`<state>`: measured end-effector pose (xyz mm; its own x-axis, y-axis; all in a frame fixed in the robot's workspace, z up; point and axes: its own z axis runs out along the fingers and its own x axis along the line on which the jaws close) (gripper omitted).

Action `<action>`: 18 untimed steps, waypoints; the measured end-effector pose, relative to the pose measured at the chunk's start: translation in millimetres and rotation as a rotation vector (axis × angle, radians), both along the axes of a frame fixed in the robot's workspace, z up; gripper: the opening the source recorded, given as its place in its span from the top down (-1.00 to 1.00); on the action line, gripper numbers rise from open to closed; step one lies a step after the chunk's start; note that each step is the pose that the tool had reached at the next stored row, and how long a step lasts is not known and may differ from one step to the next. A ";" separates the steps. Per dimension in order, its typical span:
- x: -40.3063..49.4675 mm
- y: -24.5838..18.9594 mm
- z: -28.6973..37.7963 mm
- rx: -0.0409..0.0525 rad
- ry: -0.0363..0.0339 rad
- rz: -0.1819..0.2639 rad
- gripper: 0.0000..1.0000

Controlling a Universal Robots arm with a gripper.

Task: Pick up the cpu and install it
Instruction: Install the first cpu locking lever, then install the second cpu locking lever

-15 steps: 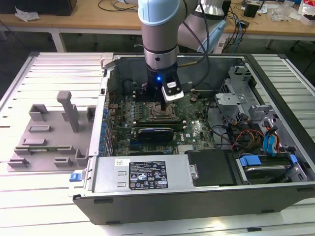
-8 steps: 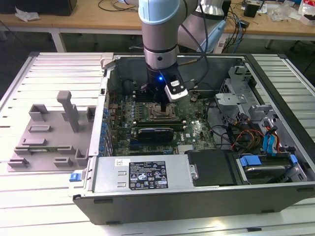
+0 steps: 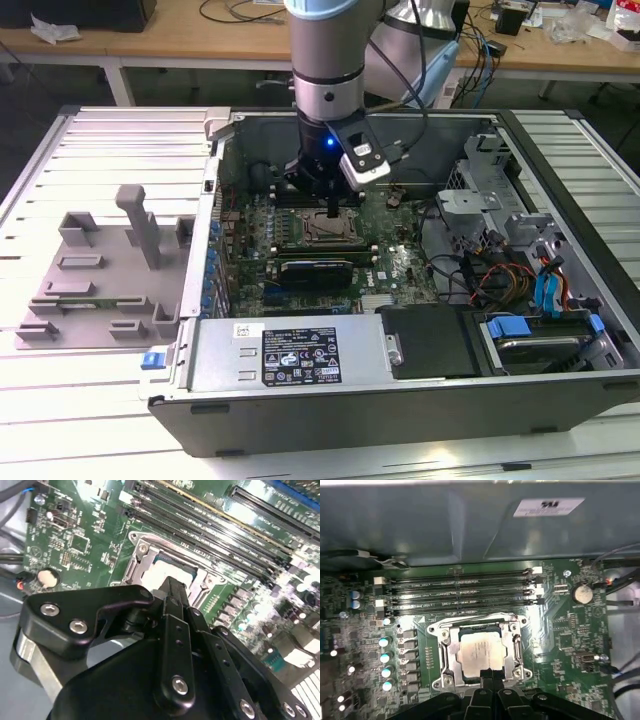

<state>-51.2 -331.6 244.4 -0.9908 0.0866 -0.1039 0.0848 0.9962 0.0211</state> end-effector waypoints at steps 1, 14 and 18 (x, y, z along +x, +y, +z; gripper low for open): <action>0.1 0.0 2.6 -0.0017 0.0002 0.001 0.79; 3.3 7.8 8.9 -0.0804 0.0137 0.019 0.79; 3.3 7.8 8.9 -0.0804 0.0136 0.019 0.79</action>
